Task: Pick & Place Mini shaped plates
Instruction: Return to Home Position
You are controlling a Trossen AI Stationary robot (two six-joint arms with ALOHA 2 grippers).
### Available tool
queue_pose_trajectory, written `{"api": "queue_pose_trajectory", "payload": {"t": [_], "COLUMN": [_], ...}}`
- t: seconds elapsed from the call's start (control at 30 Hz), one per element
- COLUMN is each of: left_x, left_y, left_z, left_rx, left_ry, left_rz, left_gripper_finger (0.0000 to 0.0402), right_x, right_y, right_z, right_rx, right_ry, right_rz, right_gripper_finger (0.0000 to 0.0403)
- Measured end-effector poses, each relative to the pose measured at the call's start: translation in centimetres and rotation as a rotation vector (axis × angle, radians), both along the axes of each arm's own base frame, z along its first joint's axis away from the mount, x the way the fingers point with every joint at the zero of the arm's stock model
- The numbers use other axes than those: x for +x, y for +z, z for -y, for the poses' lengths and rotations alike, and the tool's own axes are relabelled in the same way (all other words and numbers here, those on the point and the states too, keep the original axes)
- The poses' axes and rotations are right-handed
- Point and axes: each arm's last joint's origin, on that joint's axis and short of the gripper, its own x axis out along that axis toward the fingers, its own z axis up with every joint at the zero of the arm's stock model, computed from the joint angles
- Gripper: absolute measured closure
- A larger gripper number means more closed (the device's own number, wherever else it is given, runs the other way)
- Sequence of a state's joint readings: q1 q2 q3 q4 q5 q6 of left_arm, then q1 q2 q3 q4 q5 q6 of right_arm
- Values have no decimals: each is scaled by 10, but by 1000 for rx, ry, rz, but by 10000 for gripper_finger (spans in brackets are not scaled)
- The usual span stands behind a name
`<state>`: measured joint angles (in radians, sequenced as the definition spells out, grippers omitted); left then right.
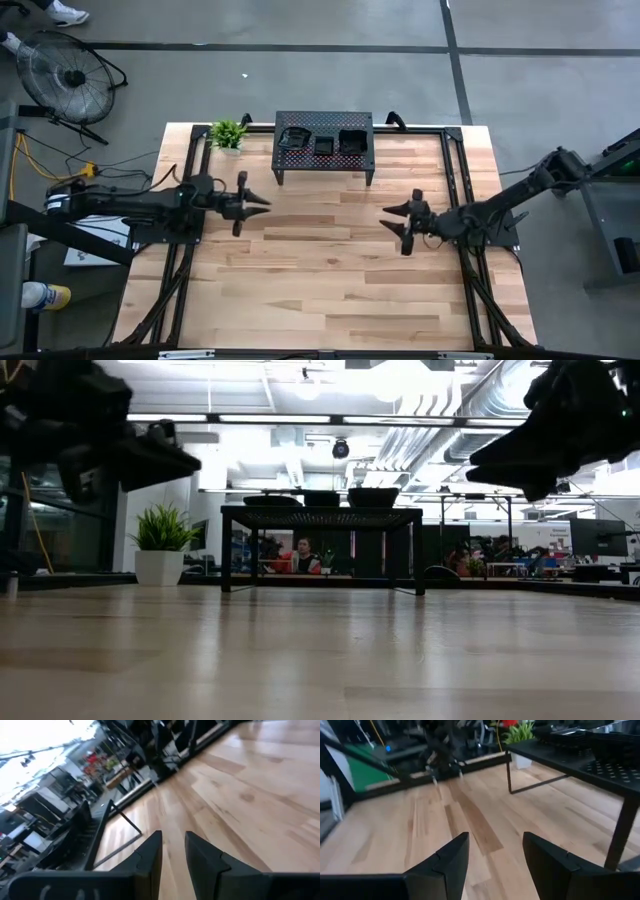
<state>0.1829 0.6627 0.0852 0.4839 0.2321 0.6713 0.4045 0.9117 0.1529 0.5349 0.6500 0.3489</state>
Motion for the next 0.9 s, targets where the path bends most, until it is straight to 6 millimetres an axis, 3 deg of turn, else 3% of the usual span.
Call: {"api": "queue_pose_trajectory", "payload": {"t": [0.2, 0.67, 0.9], "left_x": [-14, -27, -31], "left_y": [-8, 14, 17], "left_z": [2, 0, -1], "left_rx": [-47, 19, 22], "left_ry": [32, 163, 238], "left_rz": [56, 269, 306], "left_gripper_finger": [321, 321, 321], "right_x": [-12, -12, -17], "right_y": [-12, -8, -7], "right_z": [20, 61, 80], "right_rx": [34, -152, -137], "right_ry": [-17, 36, 54], "right_rz": [55, 129, 132], "right_gripper_finger": [222, 222, 222]}}
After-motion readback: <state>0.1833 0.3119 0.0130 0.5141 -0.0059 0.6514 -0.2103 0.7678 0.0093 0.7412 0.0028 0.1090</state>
